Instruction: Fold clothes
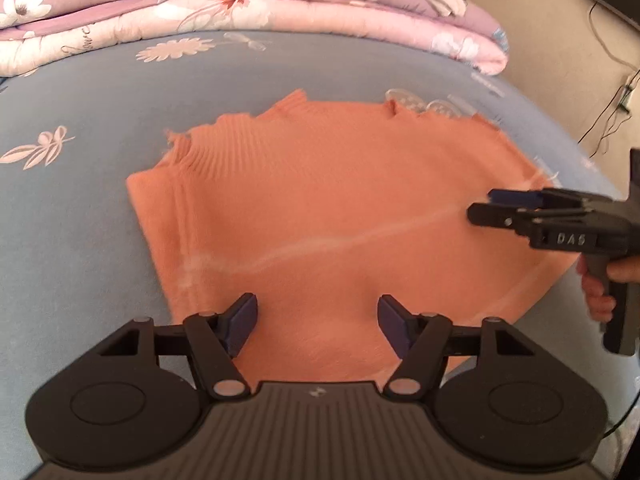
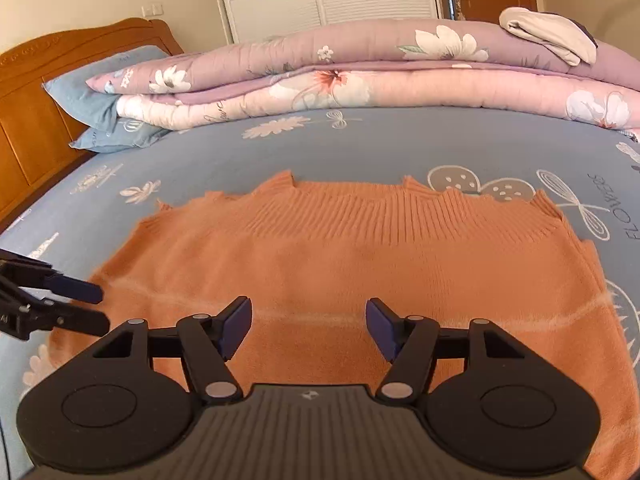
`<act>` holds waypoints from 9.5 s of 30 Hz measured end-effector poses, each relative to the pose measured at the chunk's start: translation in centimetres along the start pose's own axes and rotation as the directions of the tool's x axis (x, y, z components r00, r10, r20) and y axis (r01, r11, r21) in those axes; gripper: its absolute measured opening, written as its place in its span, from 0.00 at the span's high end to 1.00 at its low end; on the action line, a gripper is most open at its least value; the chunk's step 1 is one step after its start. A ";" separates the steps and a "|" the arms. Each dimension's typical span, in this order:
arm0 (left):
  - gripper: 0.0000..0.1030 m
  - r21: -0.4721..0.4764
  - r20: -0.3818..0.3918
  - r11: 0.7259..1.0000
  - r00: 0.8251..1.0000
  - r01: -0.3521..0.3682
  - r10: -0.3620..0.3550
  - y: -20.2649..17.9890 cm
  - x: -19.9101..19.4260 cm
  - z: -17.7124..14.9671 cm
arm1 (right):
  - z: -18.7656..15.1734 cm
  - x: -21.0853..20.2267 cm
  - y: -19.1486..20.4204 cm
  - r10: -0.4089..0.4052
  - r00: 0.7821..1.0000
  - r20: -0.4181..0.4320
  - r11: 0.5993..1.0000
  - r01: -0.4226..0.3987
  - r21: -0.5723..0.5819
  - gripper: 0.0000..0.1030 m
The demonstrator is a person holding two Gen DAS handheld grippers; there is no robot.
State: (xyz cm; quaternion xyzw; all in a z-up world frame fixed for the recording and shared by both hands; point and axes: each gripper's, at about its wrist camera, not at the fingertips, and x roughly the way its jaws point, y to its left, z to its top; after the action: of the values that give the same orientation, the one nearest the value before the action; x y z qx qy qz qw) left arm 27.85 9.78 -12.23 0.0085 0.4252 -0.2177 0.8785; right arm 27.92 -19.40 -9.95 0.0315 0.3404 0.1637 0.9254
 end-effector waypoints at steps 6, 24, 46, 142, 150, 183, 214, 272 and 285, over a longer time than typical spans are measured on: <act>0.33 0.037 0.073 0.998 0.996 0.048 -0.050 -0.8 -3.5 -1.3 | -0.4 -1.9 -0.2 0.010 1.000 0.020 1.000 -0.010 0.001 0.32; 0.33 -0.001 0.167 1.000 0.986 0.003 -0.002 -0.9 -5.7 -4.8 | 0.2 0.2 4.3 -0.035 0.987 -0.158 0.972 -0.004 -0.237 0.33; 0.27 -0.034 0.205 0.996 0.975 -0.076 0.082 -1.5 -6.2 -6.4 | 7.5 16.0 20.6 0.055 0.985 -0.165 0.837 -0.136 -0.530 0.86; 0.26 0.100 -0.140 0.992 0.986 -0.072 0.086 -11.3 2.0 3.5 | 1.3 -5.3 -9.5 -0.037 0.936 -0.351 0.993 0.072 0.088 0.65; 0.24 -0.084 -0.099 0.970 0.970 -0.230 0.222 -10.7 -0.2 1.2 | -0.5 -5.0 -8.4 0.027 0.922 -0.386 0.986 0.040 0.164 0.54; 0.21 -0.313 0.003 0.950 1.000 0.006 -0.006 1.1 -4.1 -2.8 | 5.7 -0.6 11.4 0.052 0.887 -0.459 0.997 -0.023 0.070 0.46; 0.22 -0.397 -0.128 0.914 0.991 -0.087 0.038 2.9 -9.0 -8.4 | 4.6 6.8 20.3 0.291 0.766 -0.574 0.932 -0.363 -0.012 0.69; 0.22 -0.853 -0.059 0.514 0.964 0.087 -0.259 13.1 -4.9 -4.5 | -1.3 2.3 28.6 -0.053 0.957 -0.285 0.411 -0.239 -0.880 0.86; 0.22 -0.881 0.079 0.397 0.908 0.256 -0.412 11.9 2.7 -2.3 | -0.3 2.0 27.9 -0.036 0.958 -0.284 0.485 -0.232 -0.843 0.86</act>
State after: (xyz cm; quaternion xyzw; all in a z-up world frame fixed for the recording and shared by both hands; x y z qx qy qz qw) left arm 32.27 20.04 -17.69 -0.5108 0.5337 -0.1394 0.6594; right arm 21.31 7.60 -6.63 -0.4421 0.3284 0.3683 0.7491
